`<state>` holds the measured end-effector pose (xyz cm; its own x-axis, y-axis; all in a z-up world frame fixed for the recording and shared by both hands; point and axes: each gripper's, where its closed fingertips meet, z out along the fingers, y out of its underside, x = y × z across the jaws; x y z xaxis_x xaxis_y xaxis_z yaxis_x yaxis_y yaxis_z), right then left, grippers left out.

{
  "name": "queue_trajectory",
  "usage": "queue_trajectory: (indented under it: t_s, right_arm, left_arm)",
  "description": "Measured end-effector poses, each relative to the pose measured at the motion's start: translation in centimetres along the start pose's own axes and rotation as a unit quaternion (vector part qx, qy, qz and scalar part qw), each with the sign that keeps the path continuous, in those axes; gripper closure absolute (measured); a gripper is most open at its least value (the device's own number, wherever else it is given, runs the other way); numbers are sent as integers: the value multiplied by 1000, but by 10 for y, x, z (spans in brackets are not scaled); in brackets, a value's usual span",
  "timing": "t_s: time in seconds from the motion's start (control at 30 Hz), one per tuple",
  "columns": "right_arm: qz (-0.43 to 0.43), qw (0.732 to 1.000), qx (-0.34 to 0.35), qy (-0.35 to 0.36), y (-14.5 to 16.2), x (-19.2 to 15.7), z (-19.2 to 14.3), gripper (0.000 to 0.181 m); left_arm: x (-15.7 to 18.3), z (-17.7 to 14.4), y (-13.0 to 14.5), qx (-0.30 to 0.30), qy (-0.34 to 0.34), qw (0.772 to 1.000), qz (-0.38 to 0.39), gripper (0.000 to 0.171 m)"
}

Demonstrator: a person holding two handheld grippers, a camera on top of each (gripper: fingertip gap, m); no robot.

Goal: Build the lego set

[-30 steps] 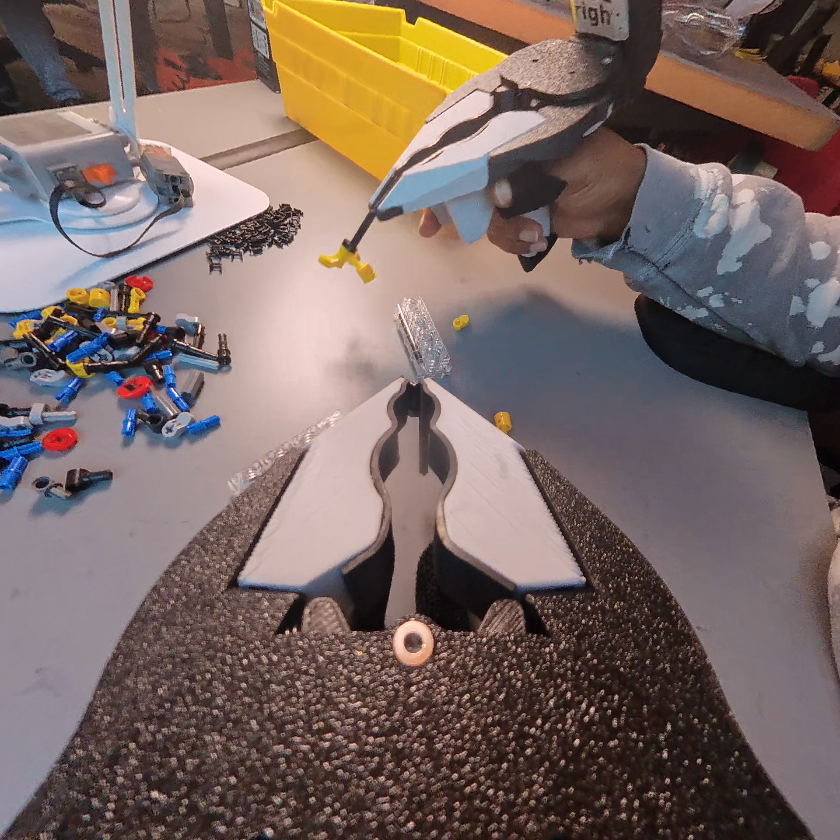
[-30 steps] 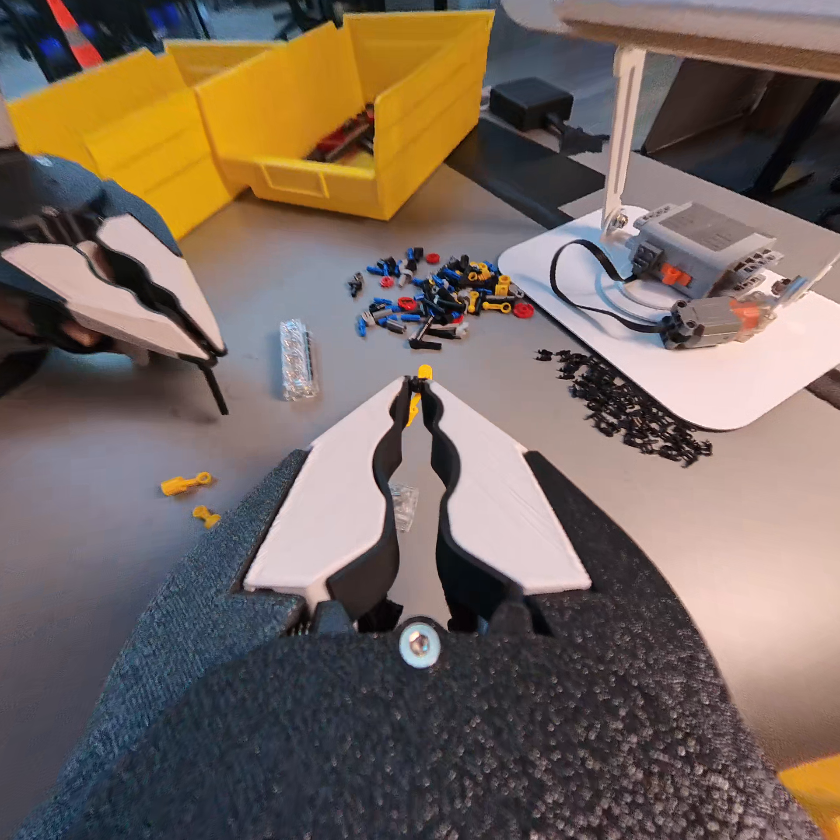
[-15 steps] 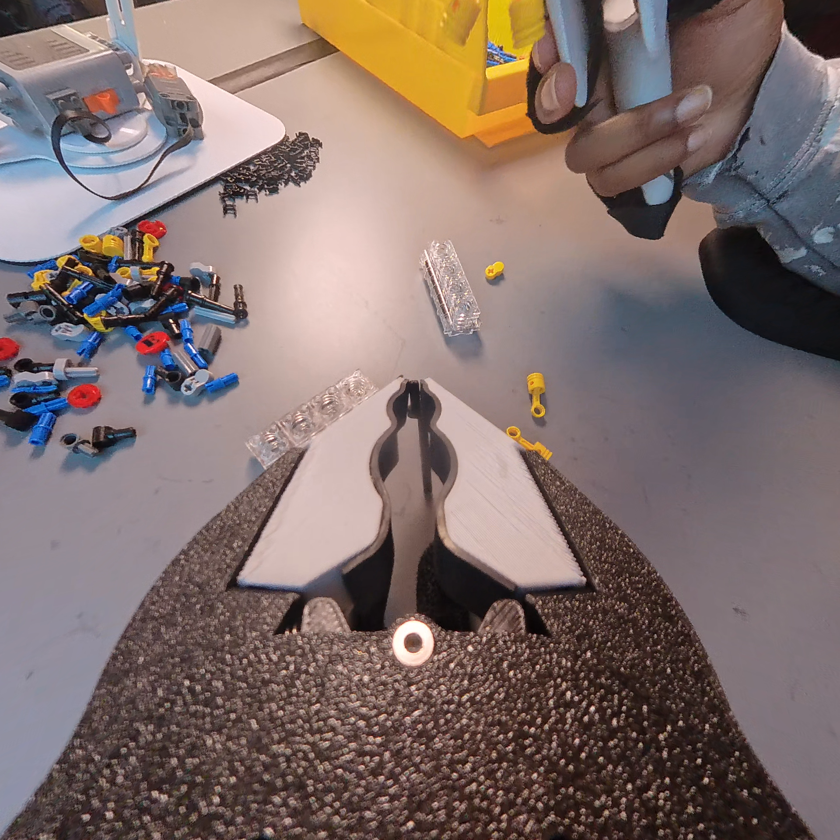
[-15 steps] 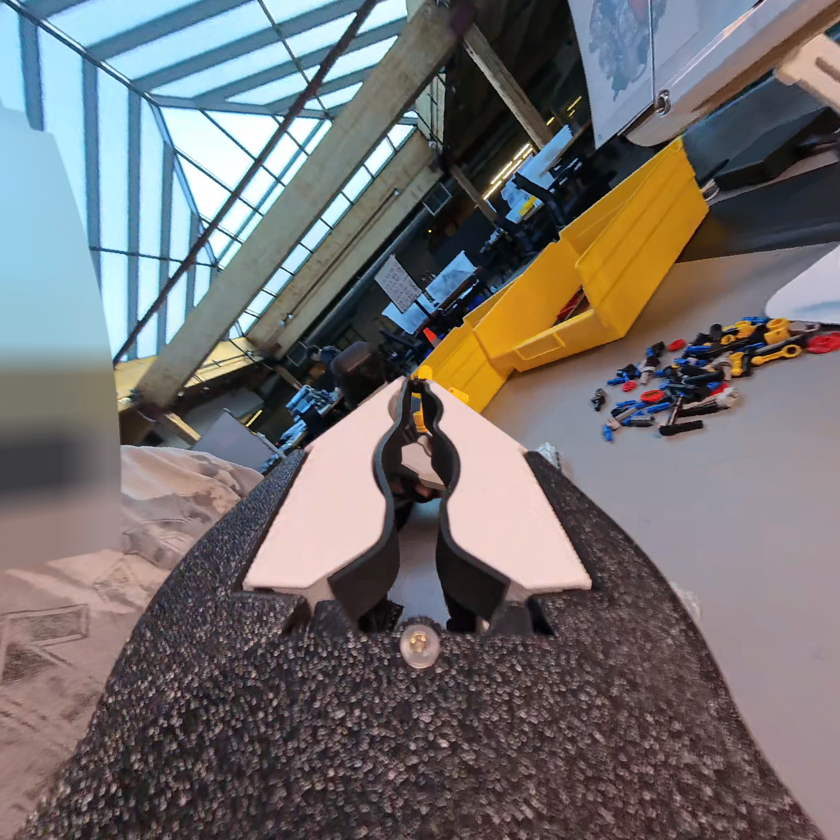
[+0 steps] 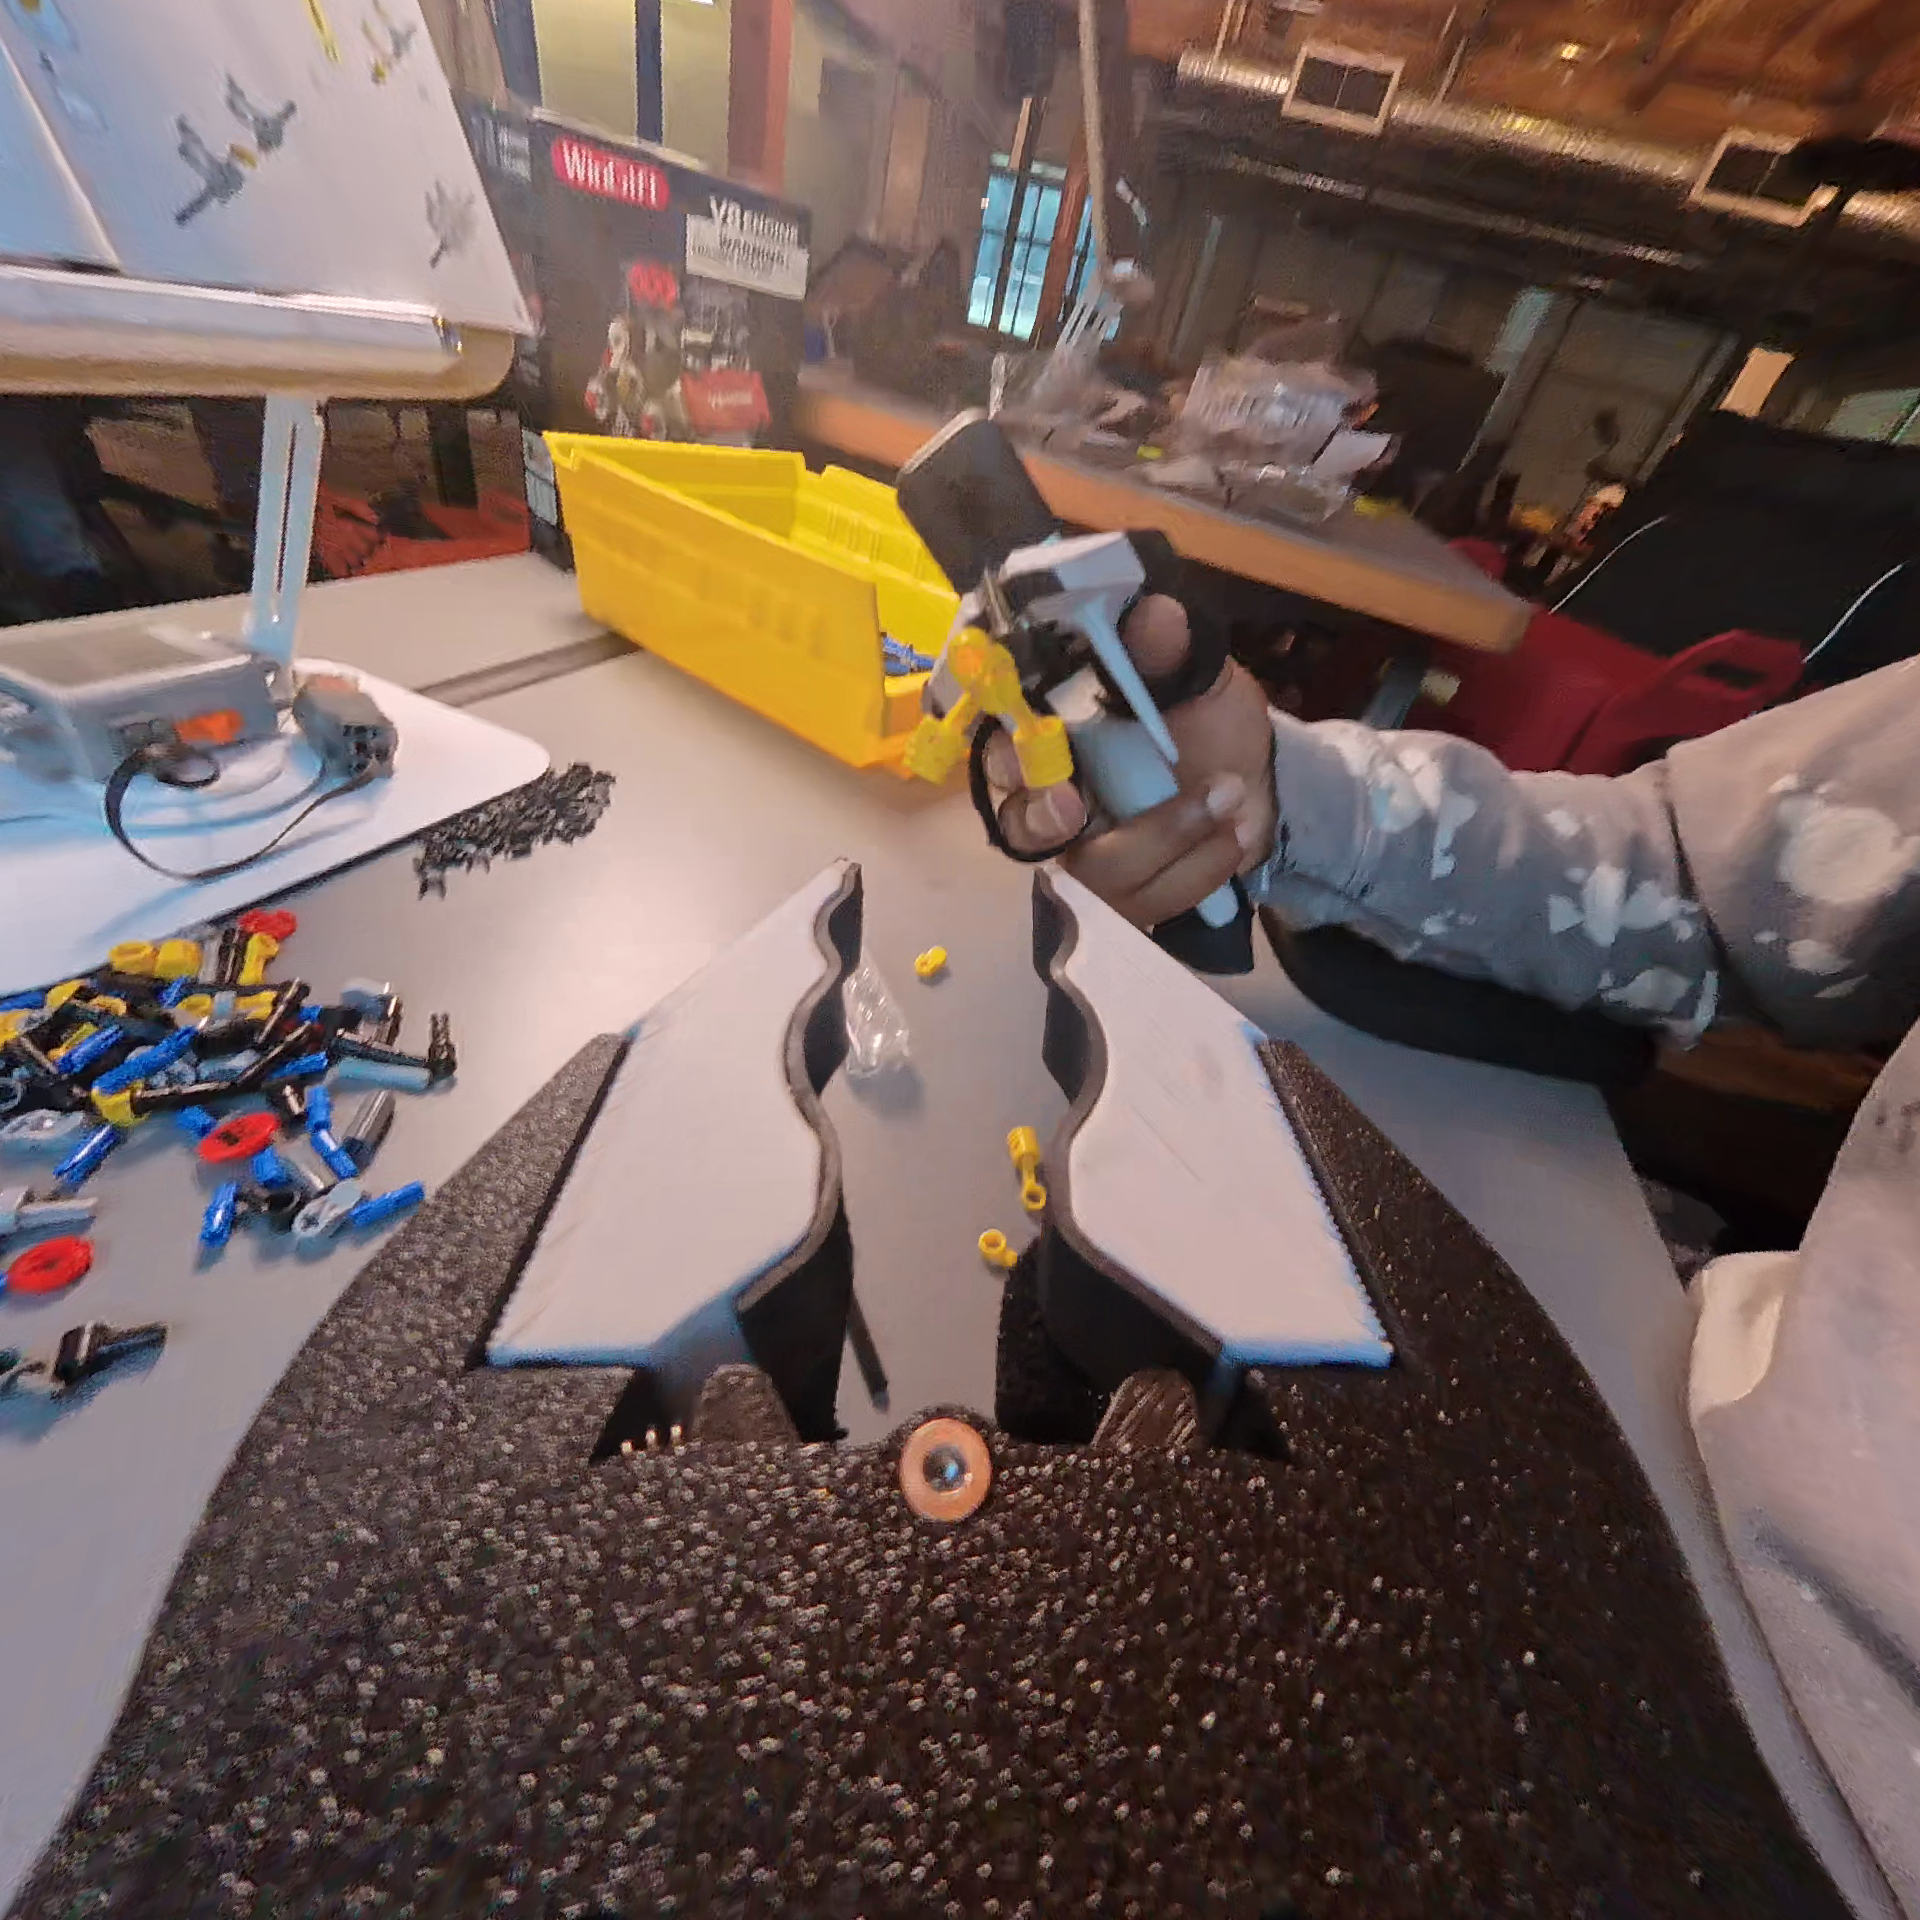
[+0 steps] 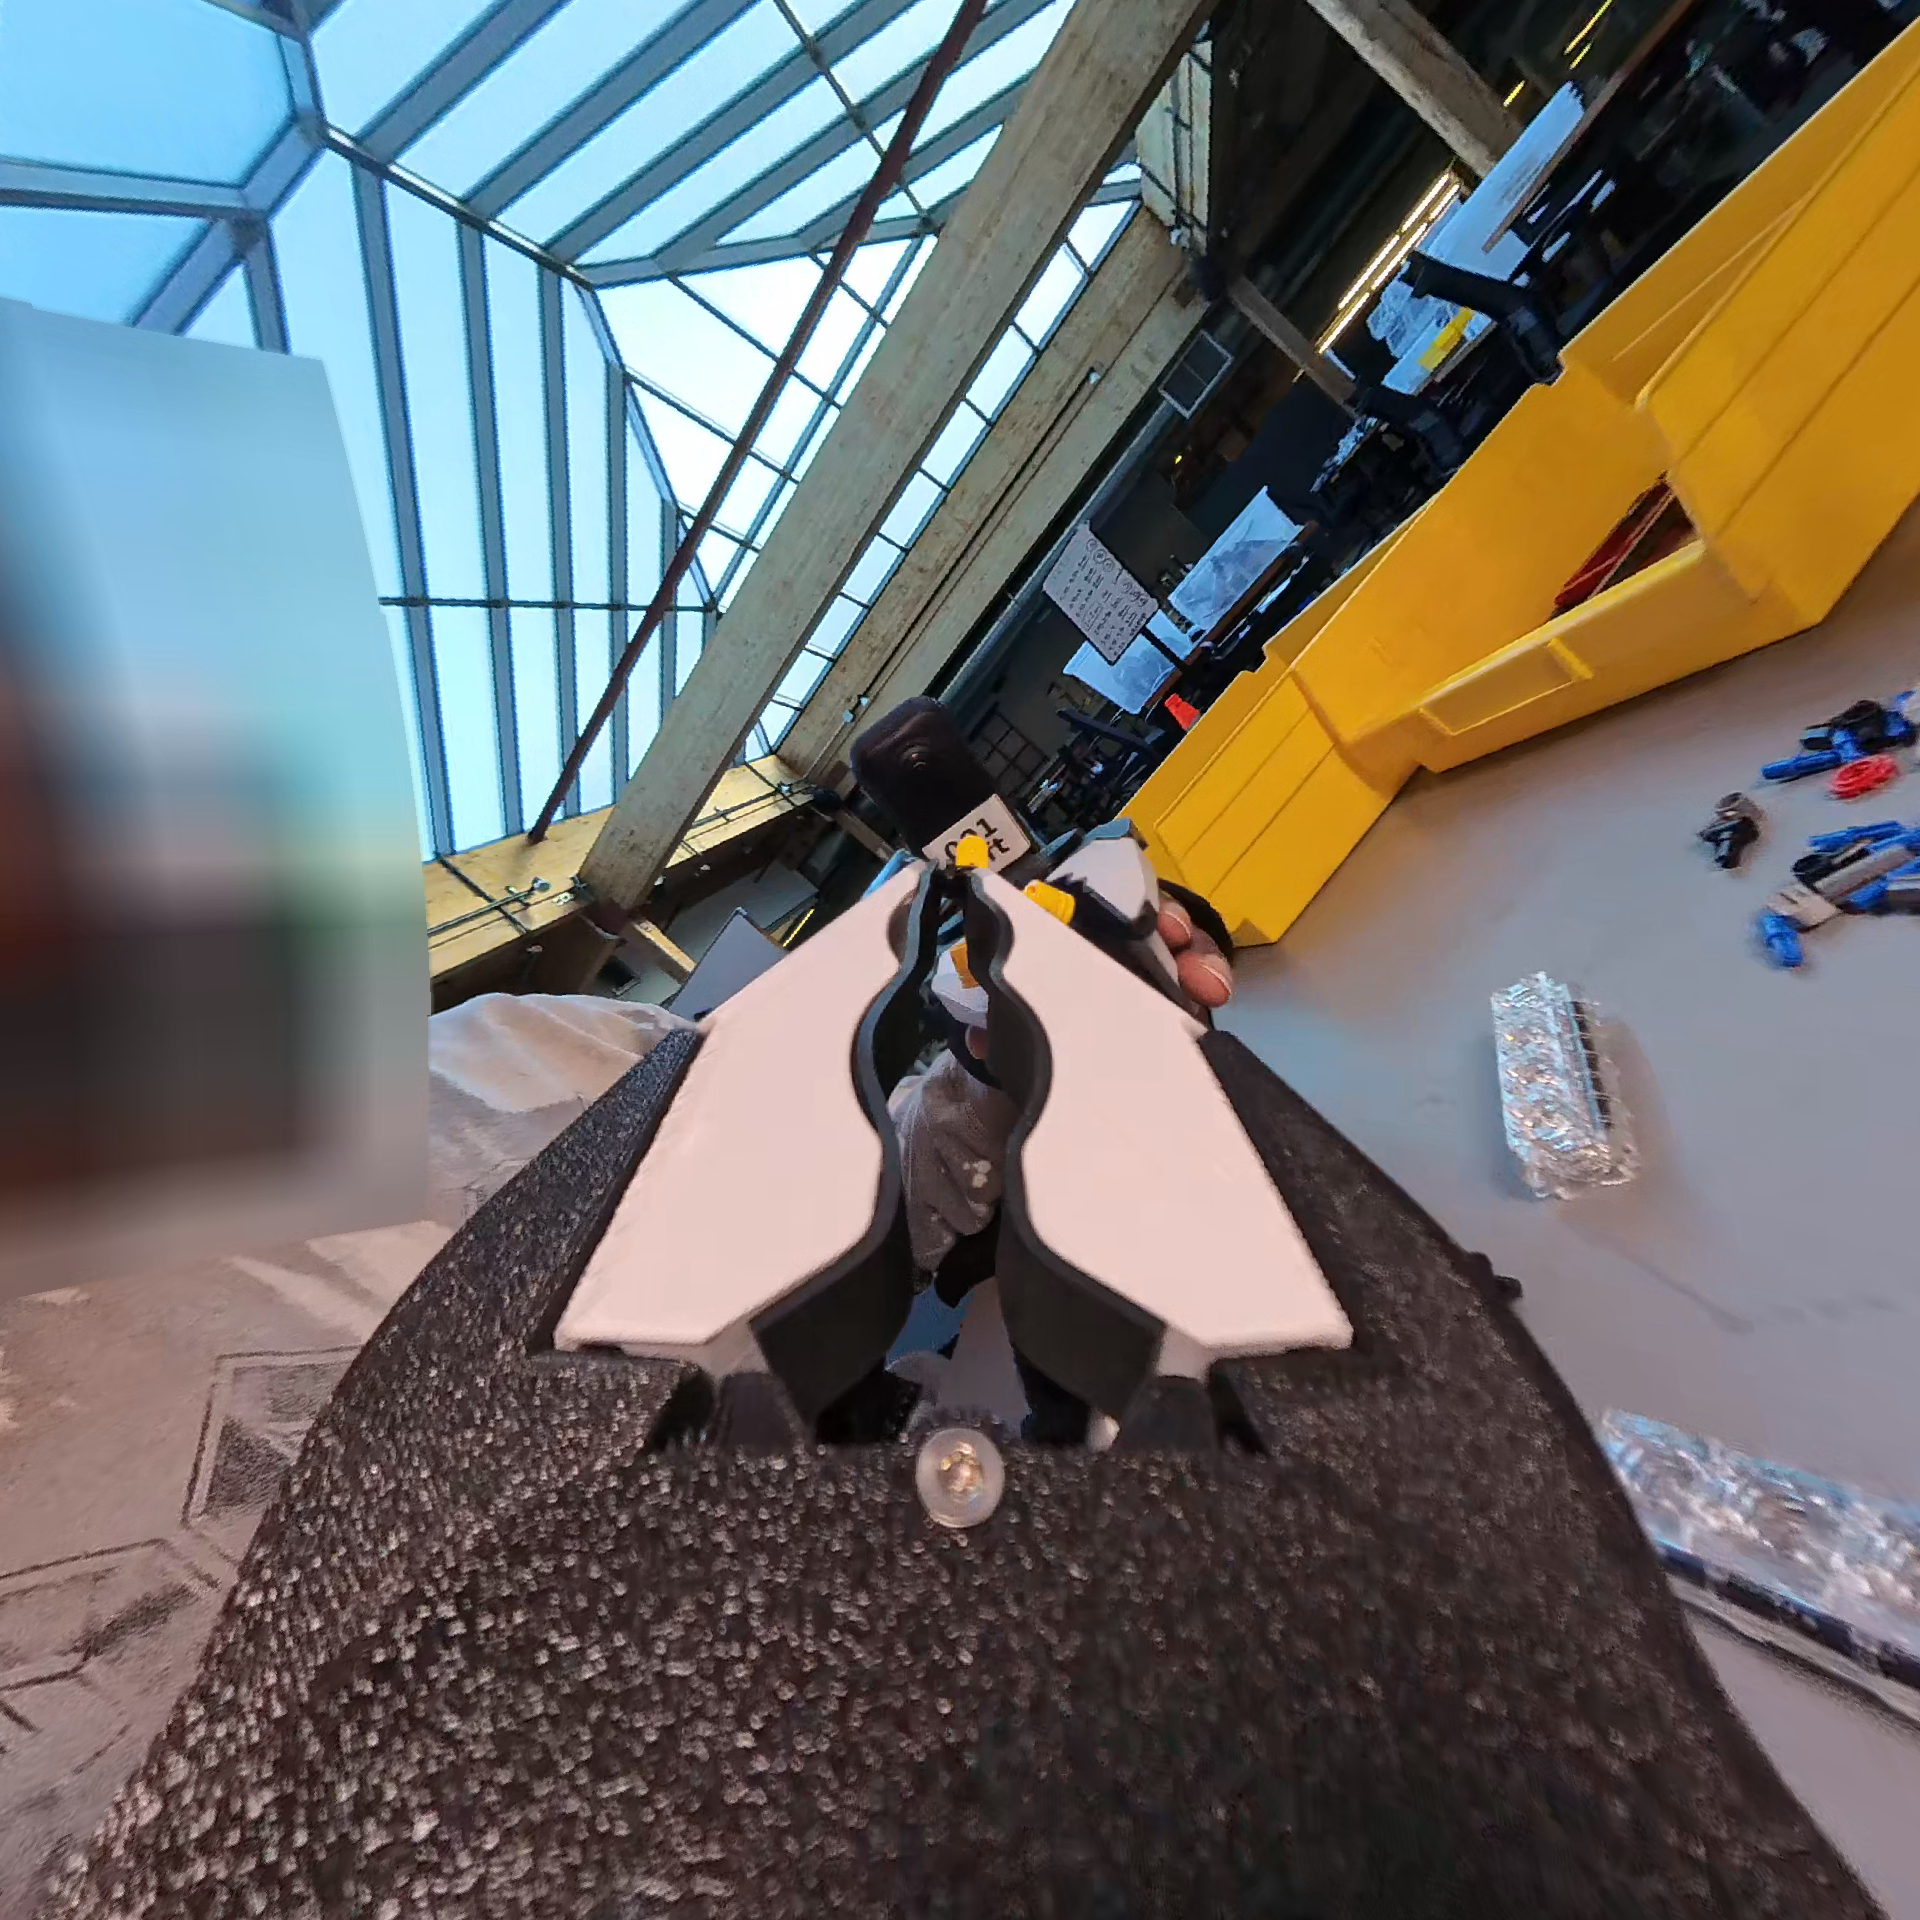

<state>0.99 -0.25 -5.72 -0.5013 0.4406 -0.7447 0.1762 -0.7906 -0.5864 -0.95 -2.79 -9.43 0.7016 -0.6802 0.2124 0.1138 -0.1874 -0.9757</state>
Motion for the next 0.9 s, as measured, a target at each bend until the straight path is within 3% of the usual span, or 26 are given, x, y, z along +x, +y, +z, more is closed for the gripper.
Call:
queue_trajectory:
  t_s: [0.2, 0.37, 0.67, 0.9]
  right_arm:
    - [12, 999, -10, -29, 10, -3, 9, 178]
    - [-30, 998, -33, -44, 15, -8, 5, 178]
    - [-86, 993, -68, -32, 24, -8, 0, 178]
    - [-84, 993, -70, -42, 25, -12, -3, 178]
  left_arm:
    - [15, -3, -17, 39, 14, 999, 27, 140]
    - [17, -8, -25, 55, 19, 998, 26, 142]
    - [19, -11, -27, 60, 22, 997, 40, 161]
    - [15, -13, -27, 61, 11, 996, 58, 156]
